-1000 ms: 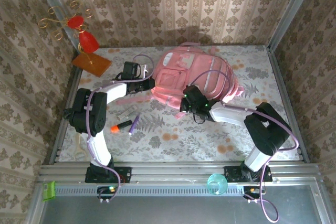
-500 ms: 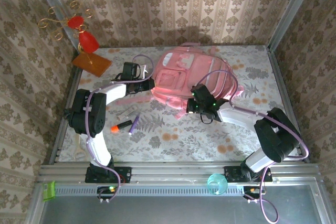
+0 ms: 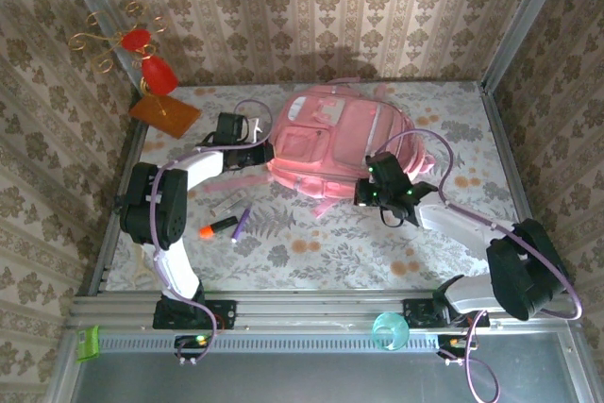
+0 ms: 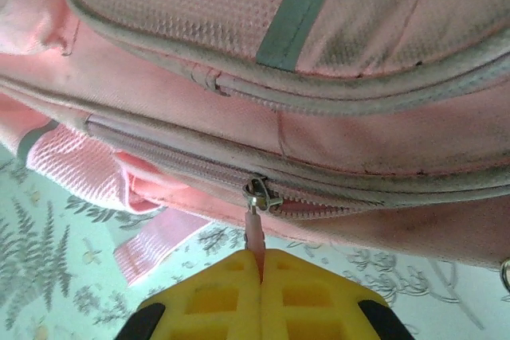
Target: Pack the student bag
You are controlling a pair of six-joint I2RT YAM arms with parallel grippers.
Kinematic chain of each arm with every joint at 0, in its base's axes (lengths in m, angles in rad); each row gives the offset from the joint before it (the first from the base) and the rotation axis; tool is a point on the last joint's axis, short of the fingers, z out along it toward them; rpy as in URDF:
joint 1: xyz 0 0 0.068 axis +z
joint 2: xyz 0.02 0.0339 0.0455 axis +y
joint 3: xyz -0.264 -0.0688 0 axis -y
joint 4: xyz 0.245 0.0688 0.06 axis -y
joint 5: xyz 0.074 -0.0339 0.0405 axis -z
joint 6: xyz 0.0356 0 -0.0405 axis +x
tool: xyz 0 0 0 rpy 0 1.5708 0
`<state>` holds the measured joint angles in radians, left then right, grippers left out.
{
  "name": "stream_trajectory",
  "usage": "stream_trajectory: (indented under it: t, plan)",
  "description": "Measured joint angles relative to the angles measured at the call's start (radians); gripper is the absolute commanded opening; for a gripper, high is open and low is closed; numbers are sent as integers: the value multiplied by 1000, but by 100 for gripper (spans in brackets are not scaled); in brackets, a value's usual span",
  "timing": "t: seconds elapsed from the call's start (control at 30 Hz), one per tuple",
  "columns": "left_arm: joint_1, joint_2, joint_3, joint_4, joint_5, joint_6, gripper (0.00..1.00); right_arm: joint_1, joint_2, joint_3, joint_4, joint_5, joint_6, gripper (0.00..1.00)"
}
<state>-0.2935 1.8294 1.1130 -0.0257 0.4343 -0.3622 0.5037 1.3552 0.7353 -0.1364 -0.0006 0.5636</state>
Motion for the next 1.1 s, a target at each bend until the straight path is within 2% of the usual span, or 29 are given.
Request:
stream_trajectory:
  t: [0.1,0.27,0.37,0.47,0.53,0.63,0.7,0.8,0.97,1.1]
  plan:
    - [14,-2,7,-13,-25,11,45,0,5,-21,46,-62,-1,0]
    - [36,-60,6,-64,-135,39,78,-10,13,-26,59,-95,-12,0]
    - [32,-158,-3,-69,-232,68,80,-13,13,-26,62,-114,-13,0]
    - [1,-264,-39,-22,-246,148,82,-17,13,-26,67,-134,-16,0]
    - [-50,-304,-69,22,-222,238,82,-22,13,-26,69,-147,-19,0]
    - [-201,-325,-140,99,-175,472,81,-37,13,-29,80,-174,-19,0]
    - [-318,-316,-186,111,-136,640,80,-50,13,-37,90,-196,-19,0]
    - [-422,-264,-194,104,-84,832,78,-65,13,-49,110,-229,-18,0]
    - [-453,-134,-128,99,-69,1036,74,-81,12,-64,138,-270,-15,0]
    - [-463,-27,-55,110,-116,1121,72,-86,1,-67,145,-278,-14,0]
